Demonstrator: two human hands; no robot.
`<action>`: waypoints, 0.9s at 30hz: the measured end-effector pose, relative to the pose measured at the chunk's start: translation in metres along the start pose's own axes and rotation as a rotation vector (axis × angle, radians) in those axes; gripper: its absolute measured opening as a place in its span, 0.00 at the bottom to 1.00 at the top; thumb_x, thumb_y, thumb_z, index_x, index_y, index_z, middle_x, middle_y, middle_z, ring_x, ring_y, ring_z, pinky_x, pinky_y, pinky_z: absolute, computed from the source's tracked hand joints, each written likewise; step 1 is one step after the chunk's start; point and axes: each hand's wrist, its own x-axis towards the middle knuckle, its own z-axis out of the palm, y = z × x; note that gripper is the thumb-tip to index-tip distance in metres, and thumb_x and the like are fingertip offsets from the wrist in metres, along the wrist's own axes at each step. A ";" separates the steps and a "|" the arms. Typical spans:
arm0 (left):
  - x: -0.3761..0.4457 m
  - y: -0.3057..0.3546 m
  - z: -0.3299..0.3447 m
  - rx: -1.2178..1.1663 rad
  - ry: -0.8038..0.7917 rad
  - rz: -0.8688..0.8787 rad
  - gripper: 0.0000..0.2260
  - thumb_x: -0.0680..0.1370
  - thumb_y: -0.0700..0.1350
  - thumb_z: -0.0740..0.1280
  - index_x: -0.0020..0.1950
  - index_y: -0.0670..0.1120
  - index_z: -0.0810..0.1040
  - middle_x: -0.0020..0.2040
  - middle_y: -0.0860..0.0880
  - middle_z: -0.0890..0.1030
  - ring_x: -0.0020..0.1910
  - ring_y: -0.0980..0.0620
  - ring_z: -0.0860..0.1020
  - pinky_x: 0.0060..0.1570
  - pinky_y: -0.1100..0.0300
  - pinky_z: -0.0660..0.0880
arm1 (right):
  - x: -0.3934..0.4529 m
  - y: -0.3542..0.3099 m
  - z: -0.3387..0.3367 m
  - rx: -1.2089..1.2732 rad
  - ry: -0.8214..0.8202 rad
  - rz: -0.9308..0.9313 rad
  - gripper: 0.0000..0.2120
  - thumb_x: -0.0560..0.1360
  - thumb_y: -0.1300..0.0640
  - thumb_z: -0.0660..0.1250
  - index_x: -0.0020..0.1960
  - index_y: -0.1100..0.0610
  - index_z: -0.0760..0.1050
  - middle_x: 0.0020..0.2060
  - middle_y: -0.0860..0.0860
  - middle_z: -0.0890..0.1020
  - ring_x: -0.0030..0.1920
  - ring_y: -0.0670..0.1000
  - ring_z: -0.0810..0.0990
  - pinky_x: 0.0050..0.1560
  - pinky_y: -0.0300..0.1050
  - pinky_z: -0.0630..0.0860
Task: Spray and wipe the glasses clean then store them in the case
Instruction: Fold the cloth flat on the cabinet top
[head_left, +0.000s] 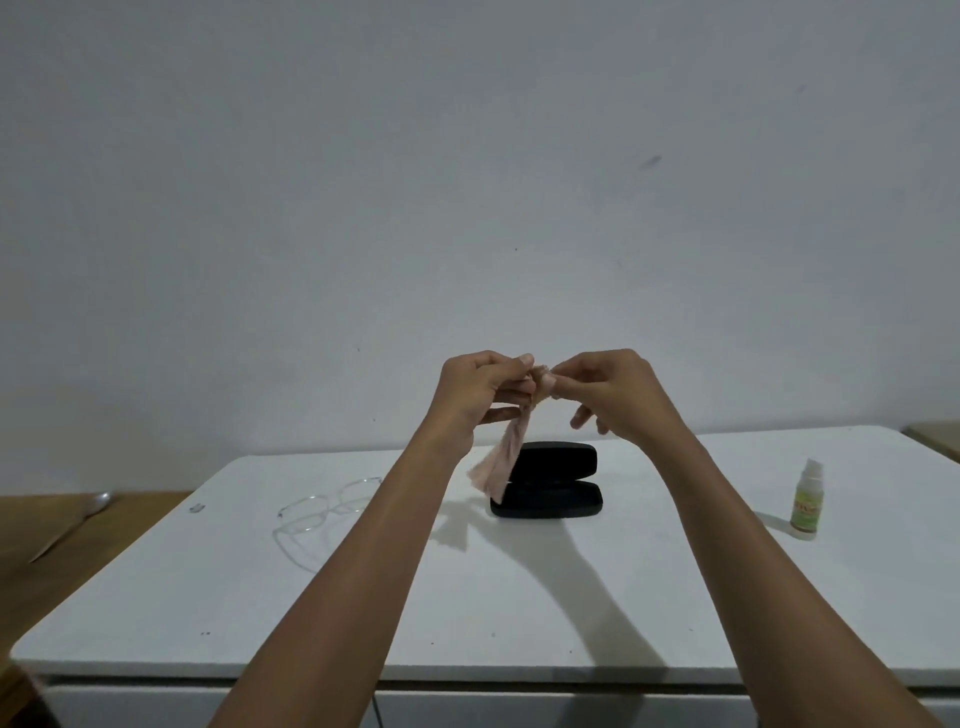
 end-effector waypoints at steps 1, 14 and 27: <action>0.000 -0.001 -0.002 0.012 -0.014 0.000 0.09 0.77 0.47 0.75 0.45 0.42 0.83 0.44 0.42 0.87 0.41 0.48 0.86 0.42 0.56 0.82 | 0.001 0.000 0.002 0.027 -0.021 0.008 0.07 0.76 0.51 0.76 0.51 0.52 0.86 0.42 0.47 0.89 0.31 0.49 0.86 0.26 0.38 0.72; -0.005 -0.017 -0.009 -0.176 -0.144 -0.022 0.14 0.73 0.44 0.78 0.53 0.44 0.77 0.48 0.45 0.86 0.48 0.49 0.85 0.48 0.56 0.81 | 0.002 0.002 0.014 0.349 -0.086 0.130 0.09 0.75 0.55 0.76 0.46 0.62 0.84 0.39 0.50 0.86 0.32 0.47 0.78 0.30 0.37 0.68; -0.003 -0.029 -0.013 -0.125 -0.082 0.073 0.04 0.76 0.40 0.75 0.48 0.41 0.83 0.47 0.42 0.85 0.47 0.46 0.85 0.48 0.53 0.83 | 0.000 0.010 -0.001 0.445 -0.122 0.212 0.11 0.76 0.49 0.75 0.49 0.57 0.86 0.46 0.52 0.88 0.34 0.47 0.77 0.36 0.39 0.69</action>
